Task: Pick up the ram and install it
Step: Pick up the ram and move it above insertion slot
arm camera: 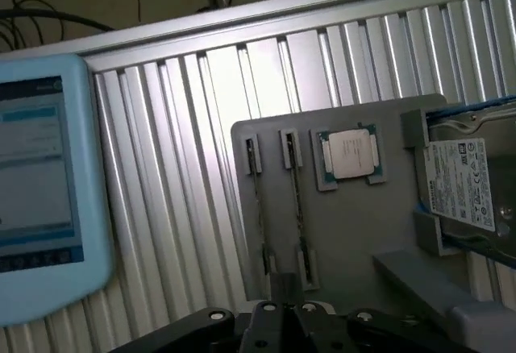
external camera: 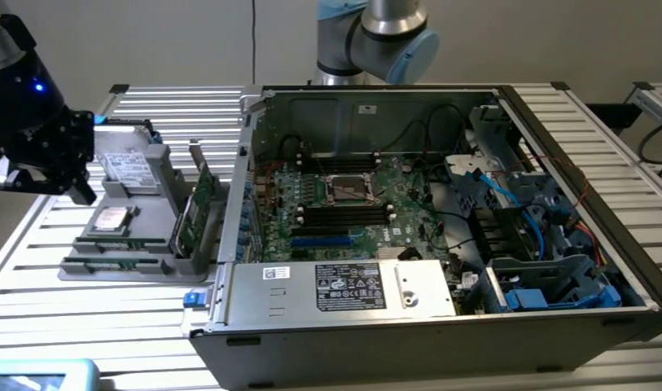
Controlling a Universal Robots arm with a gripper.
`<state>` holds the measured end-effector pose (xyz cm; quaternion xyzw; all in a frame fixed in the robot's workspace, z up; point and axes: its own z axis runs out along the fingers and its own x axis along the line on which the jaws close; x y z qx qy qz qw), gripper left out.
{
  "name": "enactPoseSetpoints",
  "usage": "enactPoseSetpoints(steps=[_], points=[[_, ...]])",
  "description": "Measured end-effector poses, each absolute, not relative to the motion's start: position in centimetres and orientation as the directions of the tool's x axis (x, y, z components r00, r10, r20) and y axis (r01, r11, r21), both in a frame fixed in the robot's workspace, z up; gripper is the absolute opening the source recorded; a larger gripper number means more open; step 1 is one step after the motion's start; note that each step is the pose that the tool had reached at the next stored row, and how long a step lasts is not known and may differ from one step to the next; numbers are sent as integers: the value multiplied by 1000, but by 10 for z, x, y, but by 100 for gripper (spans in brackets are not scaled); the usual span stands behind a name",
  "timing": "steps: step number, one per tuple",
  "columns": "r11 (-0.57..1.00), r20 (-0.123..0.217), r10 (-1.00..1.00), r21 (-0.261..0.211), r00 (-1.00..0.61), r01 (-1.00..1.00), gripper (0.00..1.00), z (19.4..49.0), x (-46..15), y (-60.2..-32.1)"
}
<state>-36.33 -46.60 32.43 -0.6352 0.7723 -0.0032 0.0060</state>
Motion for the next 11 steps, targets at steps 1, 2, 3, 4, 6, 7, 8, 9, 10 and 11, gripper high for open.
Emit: enactPoseSetpoints(steps=[1, 2, 3, 4, 6, 7, 8, 9, 10, 11], points=[[178, -6, -984, -14, -178, -984, 11, 324, -363, -466], [162, -6, -987, -16, -162, -987, 11, 324, -363, -466], [146, -6, -989, -17, -146, -989, 11, 324, -363, -466], [130, -6, -992, -18, -130, -991, 11, 324, -363, -466], [103, -7, -995, -21, -103, -994, 11, 324, -363, -466], [93, -7, -996, -22, -93, -995, 11, 324, -363, -466], [86, -7, -996, -23, -86, -996, 11, 324, -363, -466], [81, -7, -997, -23, -81, -996, 11, 324, -363, -466], [81, -7, -997, -23, -80, -996, 11, 324, -363, -466], [80, -7, -997, -23, -80, -997, 11, 324, -363, -466]])
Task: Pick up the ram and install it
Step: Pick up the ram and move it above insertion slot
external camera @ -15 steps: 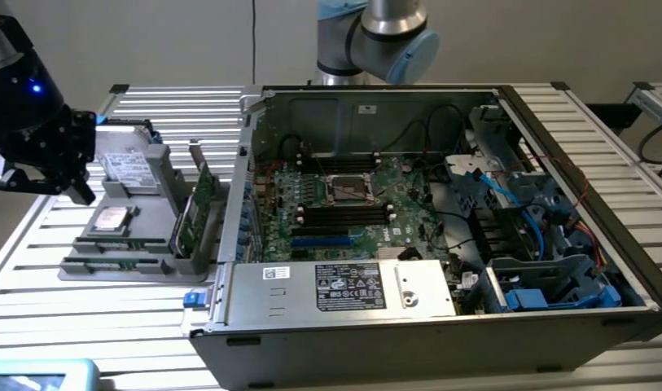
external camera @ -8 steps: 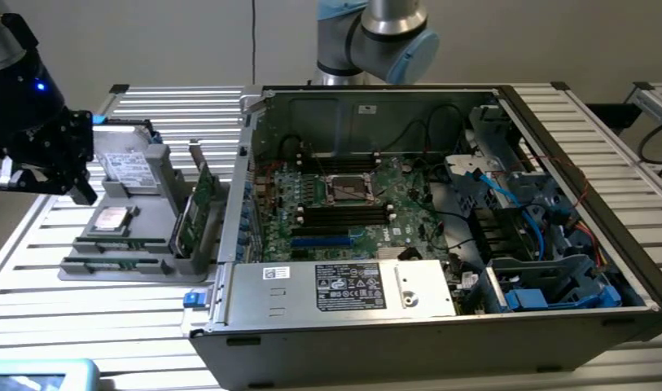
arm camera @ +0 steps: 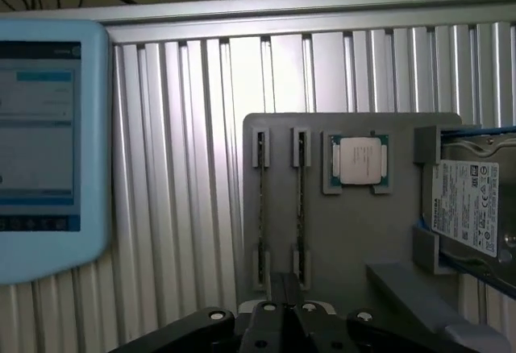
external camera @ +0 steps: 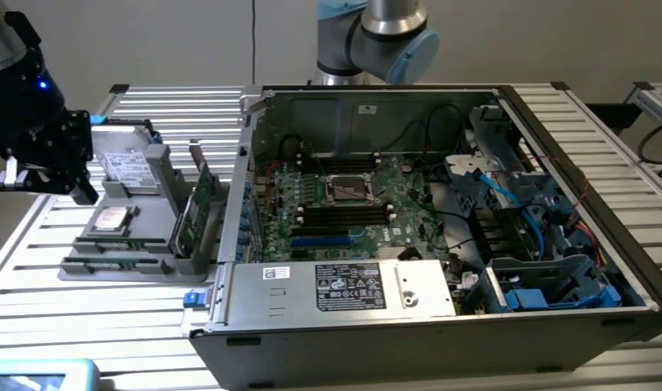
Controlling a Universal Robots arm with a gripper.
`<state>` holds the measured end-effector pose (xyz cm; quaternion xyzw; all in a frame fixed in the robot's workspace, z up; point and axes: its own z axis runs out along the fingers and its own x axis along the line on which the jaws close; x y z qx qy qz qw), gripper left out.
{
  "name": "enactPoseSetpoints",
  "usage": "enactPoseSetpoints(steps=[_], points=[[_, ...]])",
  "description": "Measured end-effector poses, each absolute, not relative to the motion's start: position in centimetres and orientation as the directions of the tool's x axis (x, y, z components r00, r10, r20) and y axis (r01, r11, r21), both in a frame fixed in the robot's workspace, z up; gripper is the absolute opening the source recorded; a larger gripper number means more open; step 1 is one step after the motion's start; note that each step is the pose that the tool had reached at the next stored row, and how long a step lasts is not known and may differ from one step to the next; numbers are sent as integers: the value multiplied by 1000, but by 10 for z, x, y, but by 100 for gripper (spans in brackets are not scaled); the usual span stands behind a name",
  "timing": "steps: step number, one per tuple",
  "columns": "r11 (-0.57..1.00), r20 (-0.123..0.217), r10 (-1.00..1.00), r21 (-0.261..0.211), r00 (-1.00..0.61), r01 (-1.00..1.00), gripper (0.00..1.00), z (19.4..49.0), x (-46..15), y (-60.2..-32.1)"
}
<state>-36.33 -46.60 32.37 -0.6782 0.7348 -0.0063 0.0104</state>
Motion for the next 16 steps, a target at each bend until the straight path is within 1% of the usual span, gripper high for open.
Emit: enactPoseSetpoints(steps=[4, 5, 6, 8, 9, 10, 16], points=[[78, -7, -997, -23, -78, -997, 12, 324, -363, -466], [78, -7, -997, -23, -78, -997, 17, 324, -363, -466], [77, -7, -997, -23, -77, -997, 17, 324, -363, -466], [77, -7, -997, -24, -77, -997, 30, 322, -363, -466], [77, -7, -997, -24, -77, -997, 30, 320, -363, -466], [78, -7, -997, -24, -77, -997, 36, 318, -364, -466], [77, -7, -997, -24, -77, -997, 36, 307, -365, -466]])
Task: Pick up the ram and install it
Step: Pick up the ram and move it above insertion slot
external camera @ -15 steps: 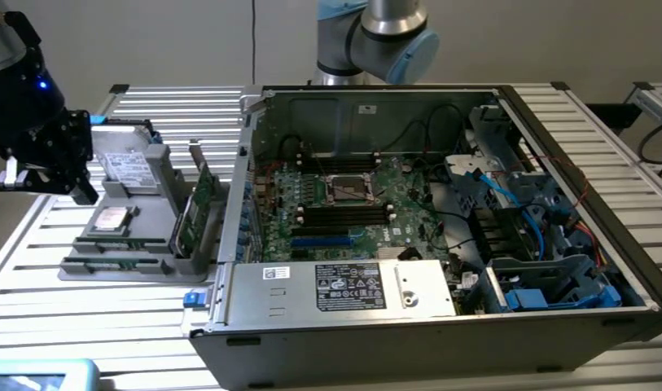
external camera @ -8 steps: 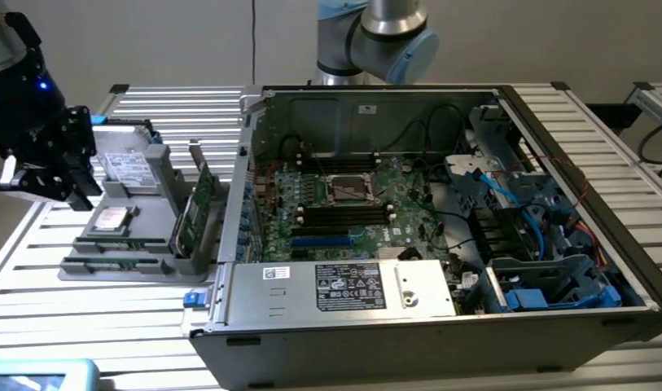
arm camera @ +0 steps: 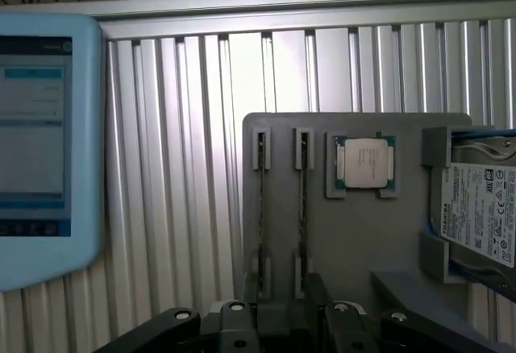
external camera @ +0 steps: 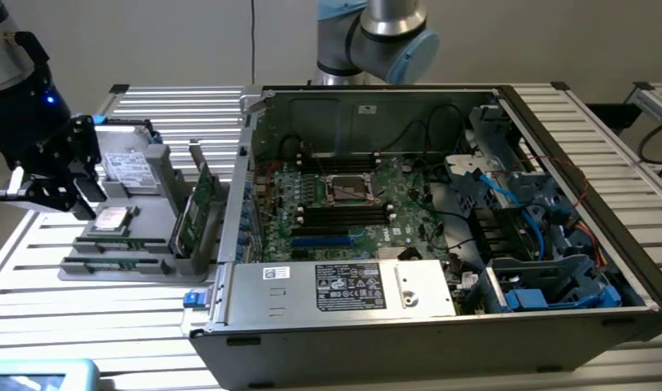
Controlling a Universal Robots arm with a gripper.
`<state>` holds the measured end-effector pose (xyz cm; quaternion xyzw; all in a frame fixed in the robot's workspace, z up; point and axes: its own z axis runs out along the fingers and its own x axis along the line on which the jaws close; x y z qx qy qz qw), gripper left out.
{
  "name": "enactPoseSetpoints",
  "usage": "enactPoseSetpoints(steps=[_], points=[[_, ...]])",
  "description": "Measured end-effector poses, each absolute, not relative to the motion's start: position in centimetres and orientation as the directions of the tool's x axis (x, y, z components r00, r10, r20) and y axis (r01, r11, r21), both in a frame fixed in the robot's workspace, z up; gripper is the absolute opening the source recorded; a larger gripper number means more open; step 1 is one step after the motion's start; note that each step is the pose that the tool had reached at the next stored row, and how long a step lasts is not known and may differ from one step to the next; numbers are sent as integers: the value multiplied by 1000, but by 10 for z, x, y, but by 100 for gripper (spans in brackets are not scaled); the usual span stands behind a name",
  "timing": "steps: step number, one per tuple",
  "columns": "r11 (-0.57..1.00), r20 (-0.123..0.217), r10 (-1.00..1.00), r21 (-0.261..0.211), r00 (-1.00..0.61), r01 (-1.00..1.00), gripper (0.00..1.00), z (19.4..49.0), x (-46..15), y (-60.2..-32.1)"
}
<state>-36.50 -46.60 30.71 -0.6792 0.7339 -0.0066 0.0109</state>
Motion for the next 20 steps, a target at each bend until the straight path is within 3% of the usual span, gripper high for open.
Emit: enactPoseSetpoints(steps=[20], points=[[78, -8, -997, -23, -77, -997, 36, 271, -365, -471]])
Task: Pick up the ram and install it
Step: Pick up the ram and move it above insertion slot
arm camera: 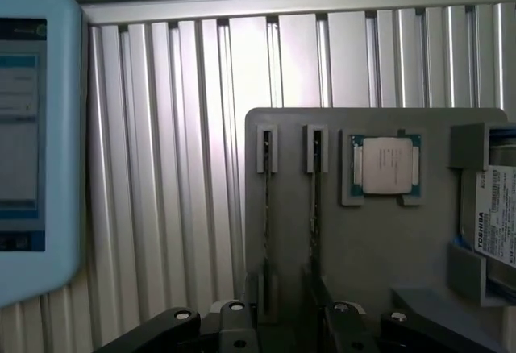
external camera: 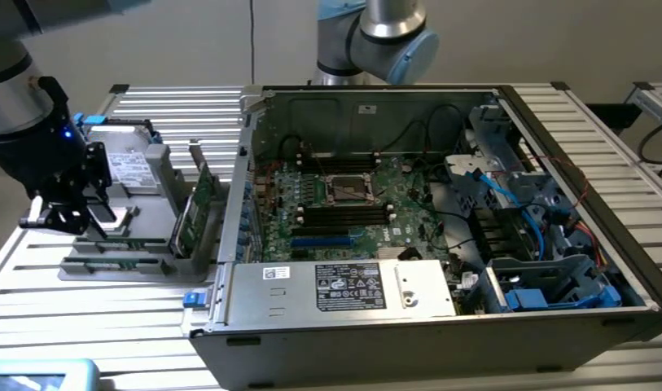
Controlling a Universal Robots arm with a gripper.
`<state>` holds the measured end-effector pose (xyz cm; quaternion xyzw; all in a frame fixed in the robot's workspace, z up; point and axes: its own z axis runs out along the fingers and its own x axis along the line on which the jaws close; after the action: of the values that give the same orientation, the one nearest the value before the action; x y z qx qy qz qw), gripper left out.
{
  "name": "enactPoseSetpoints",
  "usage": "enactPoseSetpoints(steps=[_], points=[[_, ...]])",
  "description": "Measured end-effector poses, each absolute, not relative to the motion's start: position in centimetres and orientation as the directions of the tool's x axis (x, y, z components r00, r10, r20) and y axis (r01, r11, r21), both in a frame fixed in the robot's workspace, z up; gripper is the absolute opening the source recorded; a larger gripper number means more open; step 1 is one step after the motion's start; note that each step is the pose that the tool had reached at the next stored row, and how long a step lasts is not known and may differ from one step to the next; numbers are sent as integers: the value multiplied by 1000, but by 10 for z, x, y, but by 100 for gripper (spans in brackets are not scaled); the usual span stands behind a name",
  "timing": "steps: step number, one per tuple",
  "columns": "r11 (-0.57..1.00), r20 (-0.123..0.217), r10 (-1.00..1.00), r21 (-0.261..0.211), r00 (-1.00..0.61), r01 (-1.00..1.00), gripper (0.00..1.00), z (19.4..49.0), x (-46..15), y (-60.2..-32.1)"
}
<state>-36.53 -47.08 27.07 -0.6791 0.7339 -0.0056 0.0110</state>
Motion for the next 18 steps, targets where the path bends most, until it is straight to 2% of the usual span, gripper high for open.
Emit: enactPoseSetpoints(steps=[18], points=[[62, -8, -998, -23, -61, -998, 36, 238, -362, -476]])
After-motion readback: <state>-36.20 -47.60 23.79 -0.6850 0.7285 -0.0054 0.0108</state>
